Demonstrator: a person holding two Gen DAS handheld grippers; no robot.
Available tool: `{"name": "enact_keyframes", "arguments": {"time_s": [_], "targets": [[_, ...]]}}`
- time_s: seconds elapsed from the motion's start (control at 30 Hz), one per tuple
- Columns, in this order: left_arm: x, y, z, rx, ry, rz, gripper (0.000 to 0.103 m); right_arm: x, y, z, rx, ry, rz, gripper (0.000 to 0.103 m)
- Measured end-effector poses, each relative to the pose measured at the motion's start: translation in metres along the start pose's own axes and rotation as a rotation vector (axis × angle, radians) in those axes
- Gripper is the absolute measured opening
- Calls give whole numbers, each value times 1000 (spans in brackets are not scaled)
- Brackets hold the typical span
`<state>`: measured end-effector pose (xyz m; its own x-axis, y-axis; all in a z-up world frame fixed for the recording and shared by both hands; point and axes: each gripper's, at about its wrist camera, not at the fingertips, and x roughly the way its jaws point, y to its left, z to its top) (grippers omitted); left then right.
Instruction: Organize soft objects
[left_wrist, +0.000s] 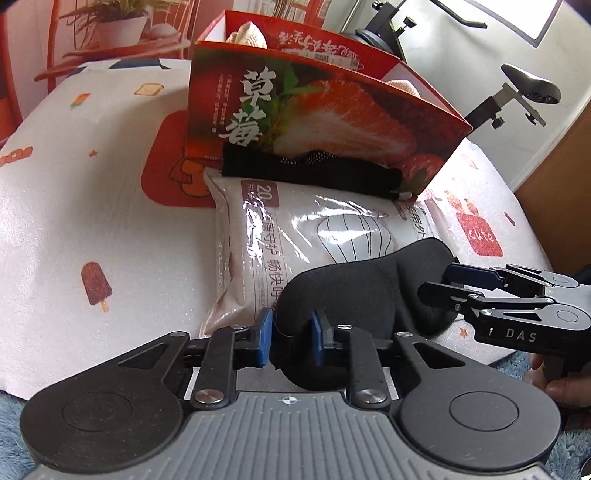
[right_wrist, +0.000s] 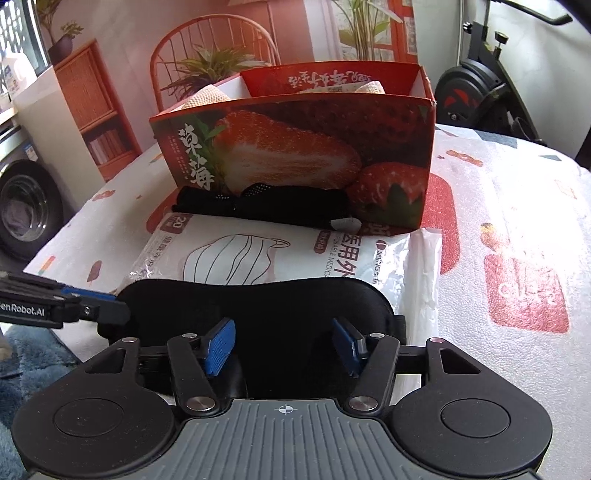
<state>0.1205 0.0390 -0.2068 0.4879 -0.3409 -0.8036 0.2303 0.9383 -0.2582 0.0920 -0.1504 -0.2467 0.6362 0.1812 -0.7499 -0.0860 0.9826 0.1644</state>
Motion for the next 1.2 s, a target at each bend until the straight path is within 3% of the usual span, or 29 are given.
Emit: {"name": "enact_keyframes", "arguments": {"time_s": [0.17, 0.33, 0.53, 0.67, 0.77, 0.83, 1.2], "targets": [[1, 3, 0, -9, -1, 3, 21, -3, -12, -1, 43, -18, -65, 61], [3, -3, 8, 41, -16, 25, 19, 4, -16, -5, 59, 15, -68, 65], [3, -14, 34, 109, -85, 65, 18, 7, -14, -5, 57, 8, -75, 67], [7, -14, 48, 98, -154, 72, 19, 7, -17, -5, 70, -2, -66, 67], [10, -15, 47, 90, -152, 81, 24, 8, -19, -6, 80, 1, -58, 67], [6, -16, 38, 98, -161, 54, 40, 8, -21, -8, 93, 3, -52, 67], [-4, -16, 23, 72, -190, 57, 50, 10, -21, -9, 109, 3, -48, 67]]}}
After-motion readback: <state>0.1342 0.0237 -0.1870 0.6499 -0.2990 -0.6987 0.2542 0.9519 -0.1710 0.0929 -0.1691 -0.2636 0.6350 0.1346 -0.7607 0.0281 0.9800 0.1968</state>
